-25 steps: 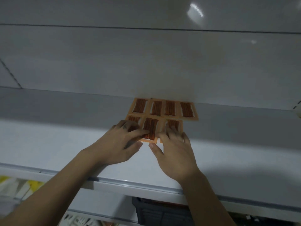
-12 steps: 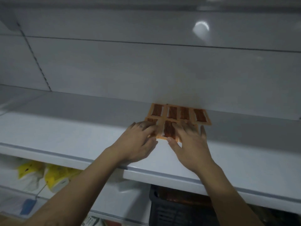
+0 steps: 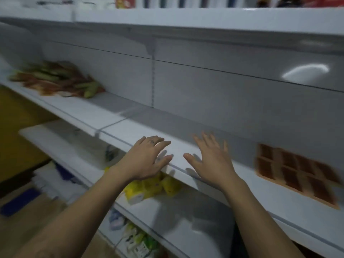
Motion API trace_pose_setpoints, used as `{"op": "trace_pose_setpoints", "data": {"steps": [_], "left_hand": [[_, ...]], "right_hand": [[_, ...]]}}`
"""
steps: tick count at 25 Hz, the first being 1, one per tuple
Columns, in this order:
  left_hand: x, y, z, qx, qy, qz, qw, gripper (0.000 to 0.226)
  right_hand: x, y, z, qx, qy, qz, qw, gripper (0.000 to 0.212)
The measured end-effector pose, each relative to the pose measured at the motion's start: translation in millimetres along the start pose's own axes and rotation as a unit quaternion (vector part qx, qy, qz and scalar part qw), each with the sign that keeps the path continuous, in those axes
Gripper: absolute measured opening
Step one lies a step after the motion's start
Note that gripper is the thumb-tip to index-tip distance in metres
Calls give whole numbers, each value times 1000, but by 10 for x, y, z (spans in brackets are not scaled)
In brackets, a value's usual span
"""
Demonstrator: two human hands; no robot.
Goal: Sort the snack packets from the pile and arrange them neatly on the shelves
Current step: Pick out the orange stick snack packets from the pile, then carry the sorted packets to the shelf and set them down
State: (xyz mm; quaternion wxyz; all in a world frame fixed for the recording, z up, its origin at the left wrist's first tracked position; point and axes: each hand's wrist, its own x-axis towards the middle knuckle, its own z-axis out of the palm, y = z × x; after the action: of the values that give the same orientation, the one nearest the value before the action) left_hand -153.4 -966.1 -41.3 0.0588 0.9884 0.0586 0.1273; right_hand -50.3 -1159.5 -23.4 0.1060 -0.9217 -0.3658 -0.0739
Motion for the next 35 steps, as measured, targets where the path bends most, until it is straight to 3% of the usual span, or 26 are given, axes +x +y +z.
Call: {"op": "trace_pose_setpoints", "data": {"steps": [6,14,28,35], "left_hand": [[-958,-1125,-535,52,23,-154,986,92],[-1440,-2076,-821,73,43,-285,955,66],[-52,-4232,-886,76,34,-340,937,65],[258,-5015,-798,57,20,-351,934,63]], "right_hand": [[605,-1481,214,23,-14,-167,986,71],[1412,-2733,533,13,-47,-295,954,73],[3973,-3774,1317,12,-68,-325,943,78],[4597,-4115,1580,31,-92,-325,941,80]]}}
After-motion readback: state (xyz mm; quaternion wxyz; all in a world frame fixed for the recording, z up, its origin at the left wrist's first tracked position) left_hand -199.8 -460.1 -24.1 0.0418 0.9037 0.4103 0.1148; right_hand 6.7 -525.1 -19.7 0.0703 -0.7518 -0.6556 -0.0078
